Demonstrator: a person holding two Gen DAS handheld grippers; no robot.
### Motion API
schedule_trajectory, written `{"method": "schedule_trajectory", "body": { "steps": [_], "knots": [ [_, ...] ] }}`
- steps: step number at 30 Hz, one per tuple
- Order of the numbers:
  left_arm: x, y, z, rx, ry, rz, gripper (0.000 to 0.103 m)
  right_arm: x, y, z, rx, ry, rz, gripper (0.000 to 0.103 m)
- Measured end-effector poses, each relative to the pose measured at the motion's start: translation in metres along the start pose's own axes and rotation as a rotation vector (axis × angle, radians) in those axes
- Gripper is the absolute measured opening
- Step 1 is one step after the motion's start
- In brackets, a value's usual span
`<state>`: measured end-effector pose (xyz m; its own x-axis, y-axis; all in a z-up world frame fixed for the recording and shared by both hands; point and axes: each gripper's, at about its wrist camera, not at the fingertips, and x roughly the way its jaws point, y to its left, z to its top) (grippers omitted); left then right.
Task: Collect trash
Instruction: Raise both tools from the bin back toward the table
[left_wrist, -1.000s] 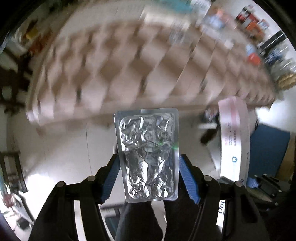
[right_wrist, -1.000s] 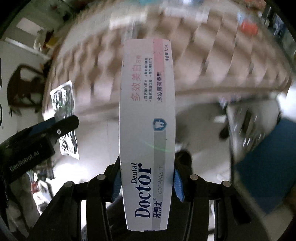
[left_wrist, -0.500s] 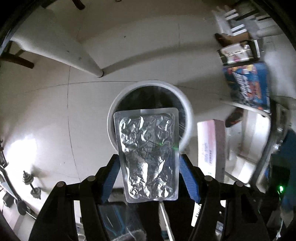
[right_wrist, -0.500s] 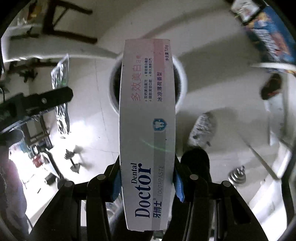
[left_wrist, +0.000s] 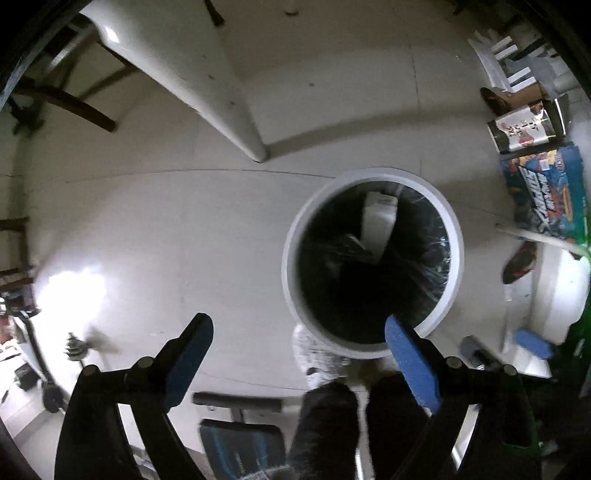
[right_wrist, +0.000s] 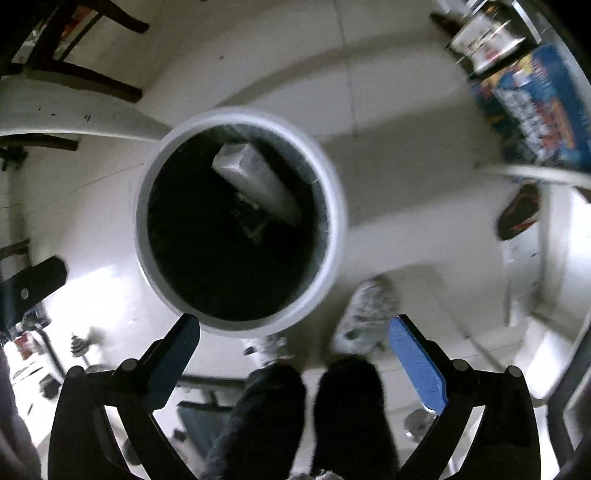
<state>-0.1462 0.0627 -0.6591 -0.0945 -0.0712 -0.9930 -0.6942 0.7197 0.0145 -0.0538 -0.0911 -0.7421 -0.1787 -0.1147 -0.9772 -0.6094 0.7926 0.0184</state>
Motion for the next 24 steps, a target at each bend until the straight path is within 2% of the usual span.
{"method": "schedule_trajectory", "body": {
  "steps": [7,12,24],
  "knots": [
    [-0.055,0.003,-0.020,0.002,-0.029,0.013,0.095,-0.053,0.004,-0.016,0.010,-0.061,-0.067,0.103],
    [-0.096,-0.002,-0.031,0.016,-0.038,0.006,0.095,-0.116,0.009,-0.033,0.020,-0.085,-0.064,0.103],
    [-0.246,0.005,-0.068,0.027,-0.092,0.006,0.095,-0.293,0.026,-0.082,0.005,-0.135,-0.028,0.103]
  ]
}}
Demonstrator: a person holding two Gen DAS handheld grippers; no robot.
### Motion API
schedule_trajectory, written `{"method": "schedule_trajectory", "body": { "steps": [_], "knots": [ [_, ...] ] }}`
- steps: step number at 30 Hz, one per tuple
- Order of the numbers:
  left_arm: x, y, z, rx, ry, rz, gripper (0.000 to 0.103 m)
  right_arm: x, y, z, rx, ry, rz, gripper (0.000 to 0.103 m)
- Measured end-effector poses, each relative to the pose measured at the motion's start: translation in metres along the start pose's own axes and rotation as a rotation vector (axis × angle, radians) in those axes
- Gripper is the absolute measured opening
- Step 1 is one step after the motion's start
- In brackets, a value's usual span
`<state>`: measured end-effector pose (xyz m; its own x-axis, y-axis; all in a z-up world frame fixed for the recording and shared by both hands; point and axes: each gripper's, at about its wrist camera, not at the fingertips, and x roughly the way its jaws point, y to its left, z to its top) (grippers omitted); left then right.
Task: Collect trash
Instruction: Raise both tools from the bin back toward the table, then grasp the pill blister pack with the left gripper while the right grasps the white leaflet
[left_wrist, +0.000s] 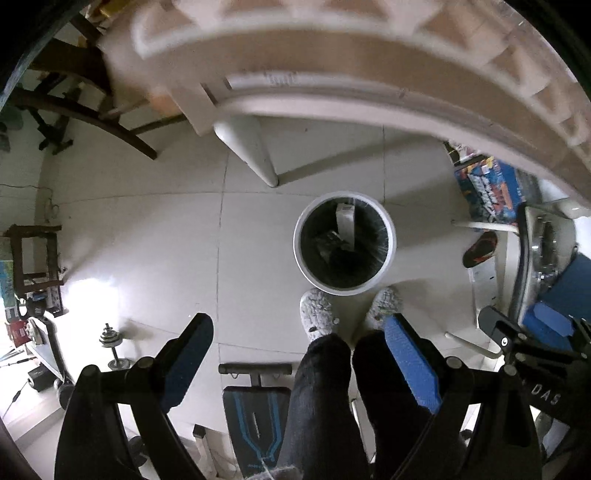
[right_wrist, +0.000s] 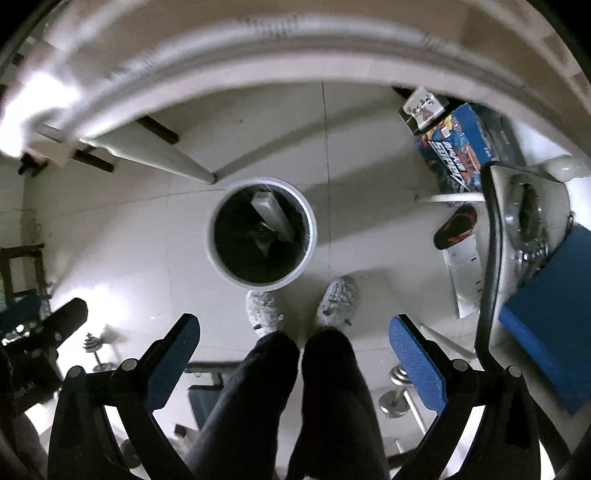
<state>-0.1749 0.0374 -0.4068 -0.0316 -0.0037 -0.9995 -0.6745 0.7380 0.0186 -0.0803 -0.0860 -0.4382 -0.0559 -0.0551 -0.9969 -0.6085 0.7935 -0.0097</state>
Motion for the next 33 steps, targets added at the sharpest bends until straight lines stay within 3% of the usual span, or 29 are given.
{"method": "schedule_trajectory", "body": {
  "steps": [3,8,13,16,21,25,30,33],
  "knots": [
    [-0.038,0.004,0.006,-0.016,-0.033,-0.024,0.095,-0.041,0.002,0.000,0.016,-0.018,0.033,0.103],
    [-0.096,-0.006,0.044,-0.021,-0.134,-0.030,0.095,-0.119,-0.012,0.022,0.089,-0.094,0.100,0.103],
    [-0.132,-0.056,0.105,0.025,-0.241,-0.034,0.095,-0.181,-0.064,0.072,0.179,-0.186,0.111,0.103],
    [-0.140,-0.097,0.144,0.073,-0.269,-0.021,0.095,-0.201,-0.099,0.112,0.163,-0.195,0.074,0.103],
    [-0.128,-0.159,0.220,0.126,-0.243,-0.020,0.094,-0.213,-0.160,0.217,0.009,-0.154,-0.045,0.103],
    [-0.101,-0.195,0.277,0.169,-0.173,-0.047,0.094,-0.195,-0.186,0.307,-0.174,-0.080,-0.150,0.103],
    [-0.074,-0.220,0.313,0.240,-0.087,-0.068,0.094,-0.167,-0.185,0.389,-0.407,0.007,-0.235,0.103],
    [-0.065,-0.231,0.323,0.264,-0.057,-0.084,0.094,-0.155,-0.177,0.417,-0.506,0.046,-0.253,0.103]
  ]
}}
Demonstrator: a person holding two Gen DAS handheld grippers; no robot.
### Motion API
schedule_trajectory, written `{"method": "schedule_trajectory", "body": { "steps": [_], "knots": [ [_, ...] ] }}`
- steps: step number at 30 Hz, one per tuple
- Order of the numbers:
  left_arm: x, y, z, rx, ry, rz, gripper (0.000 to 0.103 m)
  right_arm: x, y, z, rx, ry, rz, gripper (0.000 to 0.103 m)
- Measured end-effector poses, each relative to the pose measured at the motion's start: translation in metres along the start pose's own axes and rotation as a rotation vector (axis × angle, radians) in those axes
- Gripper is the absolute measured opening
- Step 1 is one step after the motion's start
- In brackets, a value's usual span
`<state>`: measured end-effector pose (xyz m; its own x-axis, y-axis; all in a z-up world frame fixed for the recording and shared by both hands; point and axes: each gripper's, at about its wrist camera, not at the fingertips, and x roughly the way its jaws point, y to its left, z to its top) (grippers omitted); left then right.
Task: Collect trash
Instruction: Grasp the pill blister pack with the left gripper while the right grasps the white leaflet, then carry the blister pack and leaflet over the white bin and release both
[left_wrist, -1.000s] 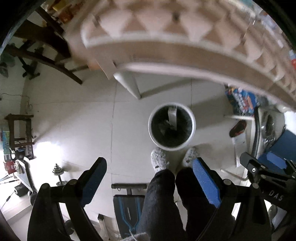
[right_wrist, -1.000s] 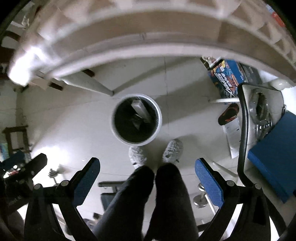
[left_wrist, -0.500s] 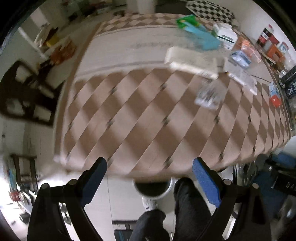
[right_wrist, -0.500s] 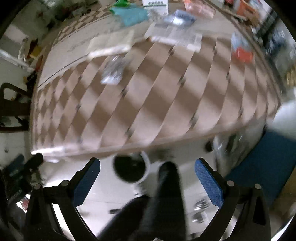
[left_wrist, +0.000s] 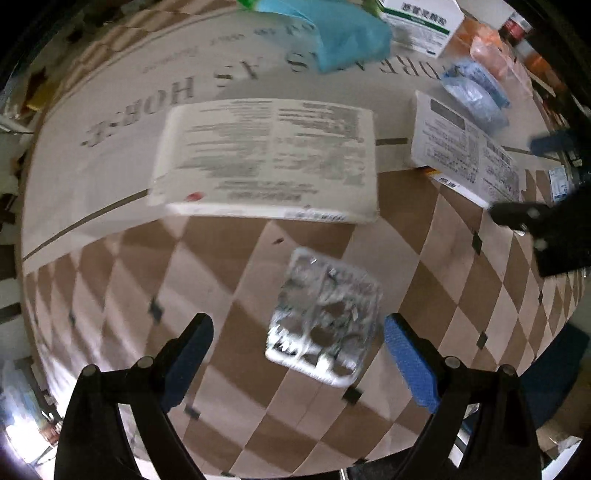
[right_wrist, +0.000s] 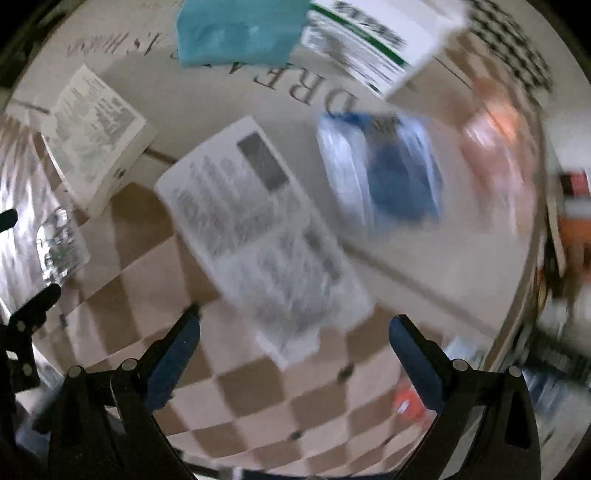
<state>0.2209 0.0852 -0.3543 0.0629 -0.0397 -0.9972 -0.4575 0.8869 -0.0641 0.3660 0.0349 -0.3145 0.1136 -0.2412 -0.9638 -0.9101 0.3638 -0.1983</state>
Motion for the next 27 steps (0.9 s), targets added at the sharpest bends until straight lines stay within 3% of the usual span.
{"method": "schedule_trajectory", "body": {
  "steps": [3,6,9,13,15,20,23,27],
  "knots": [
    [0.005,-0.007,0.009,0.021,0.013,-0.003,0.094,0.010,-0.002,0.023,-0.072,0.027,0.014,0.103],
    [0.009,-0.010,0.017,0.024,0.030,-0.003,0.069,0.017,-0.002,0.035,-0.105,0.048,0.056,0.103],
    [0.009,-0.006,0.017,0.026,0.030,0.005,0.068,0.023,0.003,0.041,-0.112,0.060,0.078,0.101],
    [0.008,-0.010,0.019,0.016,0.023,0.028,0.056,0.026,0.003,0.046,-0.099,0.067,0.112,0.095],
    [0.007,-0.004,0.017,-0.028,0.030,0.016,0.056,0.023,-0.003,0.046,-0.068,0.061,0.119,0.091],
    [0.008,0.006,0.014,-0.130,0.040,-0.002,0.056,0.031,-0.030,0.025,0.165,0.116,0.227,0.090],
    [0.011,0.006,0.016,-0.130,0.041,-0.001,0.056,0.034,-0.039,0.011,0.300,0.113,0.302,0.090],
    [0.014,-0.003,0.018,-0.093,0.051,0.029,0.057,0.032,-0.032,0.011,0.243,0.043,0.187,0.090]
  ]
}}
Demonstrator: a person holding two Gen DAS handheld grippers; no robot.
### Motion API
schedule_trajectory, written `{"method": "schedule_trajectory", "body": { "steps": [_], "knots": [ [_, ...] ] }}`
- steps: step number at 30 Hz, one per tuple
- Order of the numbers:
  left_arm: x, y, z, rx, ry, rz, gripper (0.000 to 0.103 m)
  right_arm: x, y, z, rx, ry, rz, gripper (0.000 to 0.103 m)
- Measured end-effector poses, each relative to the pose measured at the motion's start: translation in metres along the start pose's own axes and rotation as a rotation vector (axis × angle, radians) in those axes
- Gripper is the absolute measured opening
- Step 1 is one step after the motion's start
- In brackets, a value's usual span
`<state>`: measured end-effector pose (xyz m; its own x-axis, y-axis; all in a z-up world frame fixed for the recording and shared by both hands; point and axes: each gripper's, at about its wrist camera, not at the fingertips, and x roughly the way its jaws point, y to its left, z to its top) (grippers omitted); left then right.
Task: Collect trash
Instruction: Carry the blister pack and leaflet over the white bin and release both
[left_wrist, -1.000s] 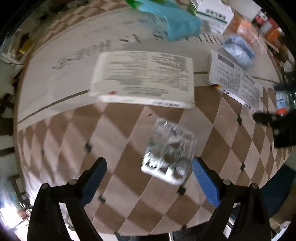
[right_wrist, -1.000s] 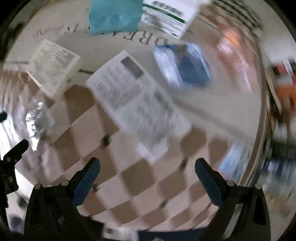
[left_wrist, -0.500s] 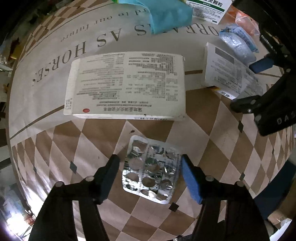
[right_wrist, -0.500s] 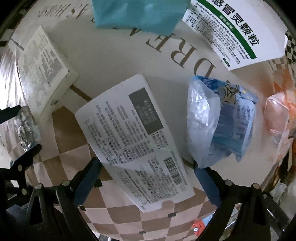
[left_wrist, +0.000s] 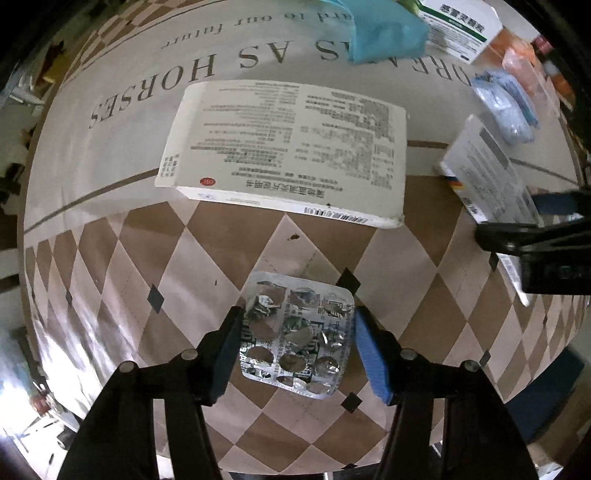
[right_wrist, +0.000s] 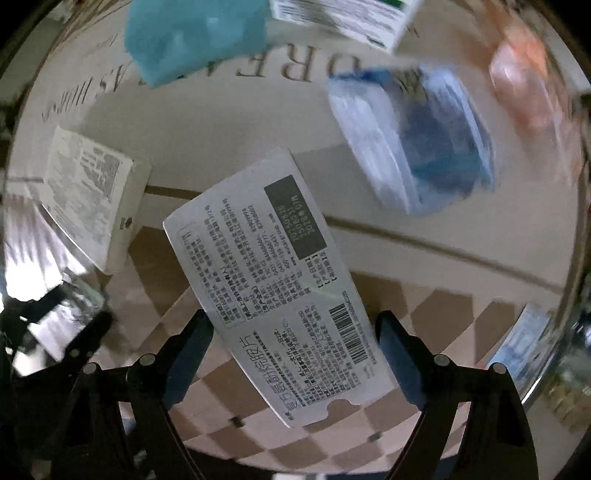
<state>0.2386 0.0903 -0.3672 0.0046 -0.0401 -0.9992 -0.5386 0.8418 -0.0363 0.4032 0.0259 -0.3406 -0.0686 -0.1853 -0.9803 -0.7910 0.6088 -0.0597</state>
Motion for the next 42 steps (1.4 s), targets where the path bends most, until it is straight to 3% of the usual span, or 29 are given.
{"method": "schedule_trajectory", "body": {
  "steps": [6,12,17,23,30,34,38,42],
  "knots": [
    [-0.002,-0.004,-0.010,0.001,-0.024,-0.003,0.056,0.000,0.008,-0.004,-0.050,-0.040,-0.033,0.091],
    [-0.010,0.001,-0.029,-0.005,-0.051,0.020,0.055,-0.011,0.036,-0.031,-0.066,-0.066,-0.051,0.085],
    [-0.040,0.005,-0.038,-0.032,-0.117,0.052,0.055,-0.020,0.031,-0.043,0.016,-0.099,-0.030,0.084],
    [-0.082,0.022,-0.063,-0.068,-0.215,0.064,0.055,-0.051,0.041,-0.086,0.106,-0.193,-0.011,0.084],
    [-0.120,0.057,-0.125,-0.043,-0.325,0.059,0.055,-0.079,0.091,-0.166,0.169,-0.281,0.024,0.083],
    [-0.125,0.090,-0.184,-0.031,-0.341,0.023,0.055,-0.083,0.140,-0.216,0.202,-0.318,0.043,0.083],
    [-0.107,0.116,-0.238,-0.035,-0.293,-0.022,0.055,-0.068,0.194,-0.265,0.246,-0.312,0.106,0.083],
    [-0.064,0.140,-0.292,-0.073,-0.170,-0.072,0.055,-0.031,0.239,-0.316,0.299,-0.242,0.190,0.083]
  ]
}}
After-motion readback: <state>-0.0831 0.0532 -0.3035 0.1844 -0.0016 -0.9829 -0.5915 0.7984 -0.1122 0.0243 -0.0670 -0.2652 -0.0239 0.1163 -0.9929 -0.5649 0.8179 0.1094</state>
